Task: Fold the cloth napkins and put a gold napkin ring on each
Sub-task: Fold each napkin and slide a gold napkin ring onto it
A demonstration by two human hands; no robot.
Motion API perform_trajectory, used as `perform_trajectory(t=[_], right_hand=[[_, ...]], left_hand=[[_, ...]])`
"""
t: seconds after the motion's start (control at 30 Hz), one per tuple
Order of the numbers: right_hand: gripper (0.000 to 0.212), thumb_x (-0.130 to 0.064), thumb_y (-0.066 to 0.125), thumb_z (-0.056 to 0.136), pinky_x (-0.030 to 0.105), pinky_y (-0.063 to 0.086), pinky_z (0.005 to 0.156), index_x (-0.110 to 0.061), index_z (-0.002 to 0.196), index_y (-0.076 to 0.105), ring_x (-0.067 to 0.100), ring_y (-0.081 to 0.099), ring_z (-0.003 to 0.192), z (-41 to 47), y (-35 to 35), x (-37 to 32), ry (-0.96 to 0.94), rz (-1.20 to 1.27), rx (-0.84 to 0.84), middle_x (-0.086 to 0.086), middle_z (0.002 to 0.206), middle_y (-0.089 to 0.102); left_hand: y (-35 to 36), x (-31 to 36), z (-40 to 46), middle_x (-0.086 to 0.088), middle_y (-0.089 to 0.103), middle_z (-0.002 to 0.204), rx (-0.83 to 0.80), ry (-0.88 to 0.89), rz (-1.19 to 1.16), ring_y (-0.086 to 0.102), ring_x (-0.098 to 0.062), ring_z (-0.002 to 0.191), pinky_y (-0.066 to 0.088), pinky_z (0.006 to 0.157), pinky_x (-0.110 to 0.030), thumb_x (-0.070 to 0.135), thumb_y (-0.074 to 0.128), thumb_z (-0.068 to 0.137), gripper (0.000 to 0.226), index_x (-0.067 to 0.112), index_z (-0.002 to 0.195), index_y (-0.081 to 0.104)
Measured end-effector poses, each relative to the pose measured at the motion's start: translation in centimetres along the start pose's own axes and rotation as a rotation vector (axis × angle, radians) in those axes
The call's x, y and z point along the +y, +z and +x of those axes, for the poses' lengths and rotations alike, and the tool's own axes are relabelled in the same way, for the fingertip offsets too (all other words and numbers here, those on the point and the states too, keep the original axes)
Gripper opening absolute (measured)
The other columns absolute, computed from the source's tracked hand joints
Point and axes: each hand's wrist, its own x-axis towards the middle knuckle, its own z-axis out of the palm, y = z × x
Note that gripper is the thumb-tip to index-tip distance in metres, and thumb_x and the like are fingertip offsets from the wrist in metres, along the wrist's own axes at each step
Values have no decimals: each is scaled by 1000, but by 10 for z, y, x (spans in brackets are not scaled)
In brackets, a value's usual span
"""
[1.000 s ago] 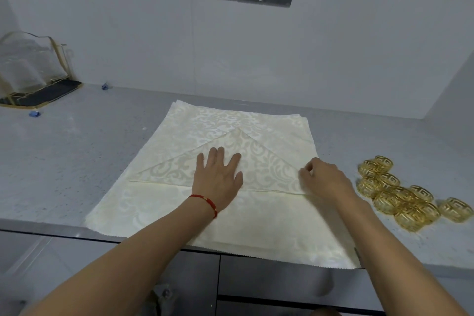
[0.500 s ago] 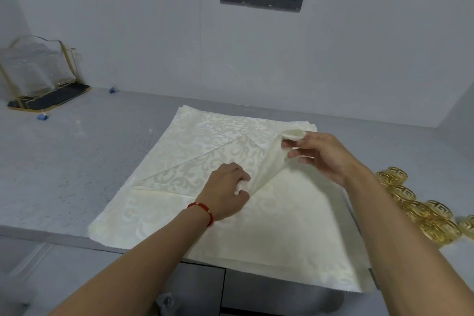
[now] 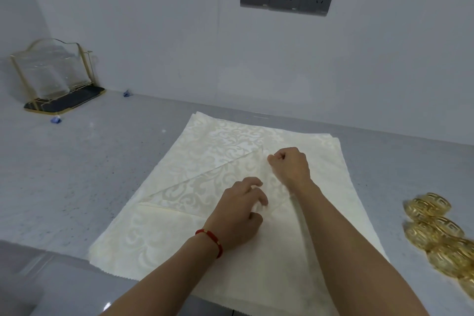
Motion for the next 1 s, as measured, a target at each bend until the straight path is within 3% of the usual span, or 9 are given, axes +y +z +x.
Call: perform_trajectory(t=[0.1,0.17,0.33,0.5,0.63,0.73,0.8,0.87,1.0], right_hand=[[22,-29,59,82,29,41,57,-21,62,51,22,50,60,0,7,1,-17,-79,51,-7,60,52],[8,-32,59,87,33,49,69,-26,83,60,22,60,76,0,10,0,-29,-155,45,-7,79,63],[25,-15,53,96,39,50,75,-21,121,54,27,58,86,-2,15,-2,-360,-411,111,3,103,56],[22,-6,45,102,42,47,80,-6,116,62,35,56,102,4,16,-6,-468,-538,-117,14,113,57],[25,-3,39,96,36,32,73,-7,119,50,27,46,92,-14,9,-12,-503,-607,-154,8,96,53],[32,0,42,93,37,37,70,-6,124,46,26,46,87,-35,5,-13,-493,-552,-175,9,109,51],[25,0,47,92,38,42,63,-9,115,50,26,52,78,-45,3,-11,-487,-482,-79,6,114,47],[11,-1,52,91,38,41,62,-10,97,55,26,52,80,-50,3,-7,-523,-525,-39,4,100,51],[22,-21,45,103,37,38,71,-15,84,53,26,52,83,-64,-13,-1,-542,-421,-170,0,86,51]], left_hand=[[2,-2,0,8,59,121,19,38,-4,51,-16,112,40,97,-33,25,36,76,38,19,100,66],[2,-2,1,8,61,109,44,45,-1,52,-15,105,41,93,-33,29,32,83,37,18,96,65],[8,-4,3,7,61,111,68,48,71,53,-15,105,44,92,-31,18,43,81,26,20,95,65],[6,-2,3,9,51,112,70,5,62,48,-12,97,40,86,-23,18,46,80,27,21,97,67],[9,-5,4,11,55,96,74,15,82,41,-8,90,36,82,-25,27,38,80,32,24,95,67],[9,-7,4,11,58,93,81,30,71,41,-9,87,42,82,-30,28,38,79,32,23,93,67],[5,-5,4,9,59,92,56,15,60,45,-13,88,42,83,-29,30,38,79,34,22,93,68],[-3,2,4,7,61,93,11,-8,39,49,-14,89,42,85,-28,29,44,81,30,22,95,69],[-39,19,14,8,69,95,-134,-238,-126,62,-11,89,45,76,-23,15,49,94,19,24,100,65]])
